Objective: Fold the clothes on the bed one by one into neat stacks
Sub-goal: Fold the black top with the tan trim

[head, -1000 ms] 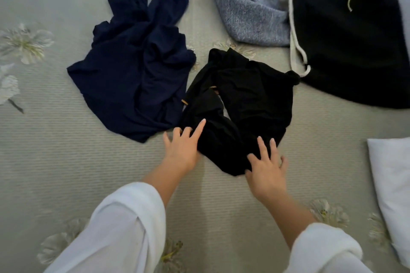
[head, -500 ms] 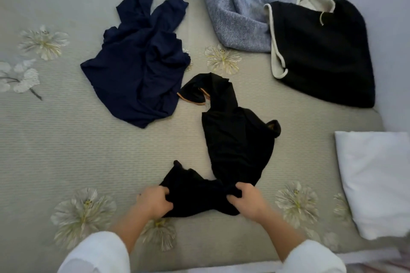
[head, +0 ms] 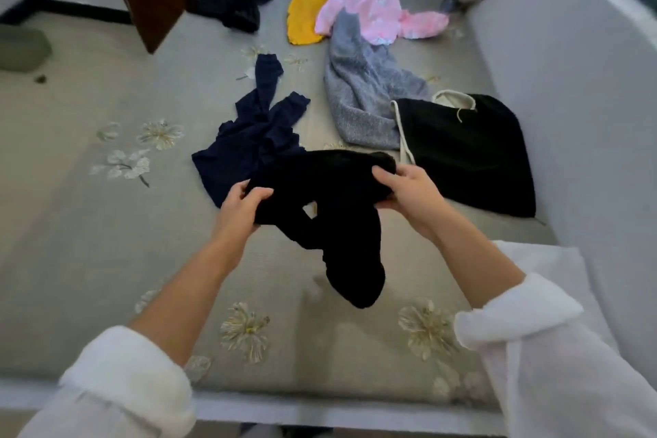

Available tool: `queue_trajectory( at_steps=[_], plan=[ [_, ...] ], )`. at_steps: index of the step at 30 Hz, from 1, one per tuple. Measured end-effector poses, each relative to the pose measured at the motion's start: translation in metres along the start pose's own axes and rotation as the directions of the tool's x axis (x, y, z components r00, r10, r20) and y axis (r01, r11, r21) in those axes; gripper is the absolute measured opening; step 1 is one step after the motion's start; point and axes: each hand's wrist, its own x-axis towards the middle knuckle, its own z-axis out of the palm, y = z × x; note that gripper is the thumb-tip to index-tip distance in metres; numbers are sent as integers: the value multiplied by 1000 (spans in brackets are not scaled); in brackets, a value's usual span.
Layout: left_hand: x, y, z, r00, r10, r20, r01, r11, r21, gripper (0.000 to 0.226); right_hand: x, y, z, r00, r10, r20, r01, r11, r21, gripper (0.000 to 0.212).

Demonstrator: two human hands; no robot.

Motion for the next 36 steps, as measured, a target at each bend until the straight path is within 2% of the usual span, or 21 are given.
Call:
queue_trajectory(
  at_steps=[3, 5, 7, 8, 9, 10, 11, 13, 15, 16, 18, 20, 22, 24, 28, 31, 34, 36],
  plan=[
    [-36, 7, 9, 995, -17, 94, 7, 995, 103, 96, -23, -49, -3, 990, -133, 45, 127, 984, 128, 21],
    [-62, -2, 15, 962, -92, 257, 23, 965, 259, 103, -35, -73, -1, 974, -208, 85, 184, 956, 229, 17],
    [-80, -18, 18, 910, -154, 384, -67, 862, 503, 84, -43, -90, 5, 960, -258, 108, 207, 915, 346, 15],
    [-82, -25, 20, 909, -137, 393, -136, 795, 592, 67, -46, -96, 8, 956, -273, 106, 209, 890, 405, 14],
    [-82, -27, 21, 933, -94, 348, -170, 736, 655, 43, -48, -101, 12, 954, -283, 99, 211, 868, 450, 14],
    [-79, -24, 21, 957, -40, 288, -169, 729, 663, 24, -49, -105, 15, 952, -293, 90, 217, 852, 477, 13],
    [-78, -16, 20, 973, -15, 232, -134, 779, 612, 20, -48, -107, 17, 950, -302, 83, 225, 842, 490, 13],
    [-74, 10, 17, 977, -30, 211, -50, 930, 364, 23, -47, -106, 16, 955, -285, 82, 213, 851, 480, 31],
    [-70, 40, 13, 966, -26, 258, -18, 986, 166, 24, -47, -99, 9, 971, -229, 71, 190, 915, 355, 50],
    [-67, 53, 11, 965, -18, 262, -7, 995, 96, 23, -48, -94, 5, 977, -203, 73, 178, 949, 261, 50],
    [-63, 74, 11, 972, -56, 227, 45, 998, 53, 23, -53, -81, 1, 976, -144, 160, 134, 988, 75, 41],
    [-61, 88, 15, 974, -120, 193, 106, 991, 80, 25, -59, -63, 3, 950, -48, 307, 81, 992, -97, 45],
    [-63, 95, 18, 968, -160, 195, 143, 985, 98, 24, -64, -46, 10, 912, 52, 406, 73, 956, -286, 53],
    [-65, 101, 23, 956, -187, 227, 170, 981, 91, 23, -69, -31, 21, 892, 79, 445, 106, 921, -376, 52],
    [-68, 122, 26, 939, -182, 293, 179, 983, 34, 18, -68, -22, 43, 923, -56, 381, 164, 952, -258, 15],
    [-62, 140, 16, 930, -59, 362, 92, 993, -75, 24, -57, -38, 43, 946, -86, 312, 121, 988, -96, 16],
    [-60, 144, 1, 932, -14, 361, -10, 998, 66, 41, -51, -60, 35, 963, -139, 229, 115, 987, 114, 16],
    [-62, 130, -4, 962, -10, 272, -32, 988, 151, 37, -49, -71, 33, 973, -161, 163, 129, 973, 191, 15]
  ],
)
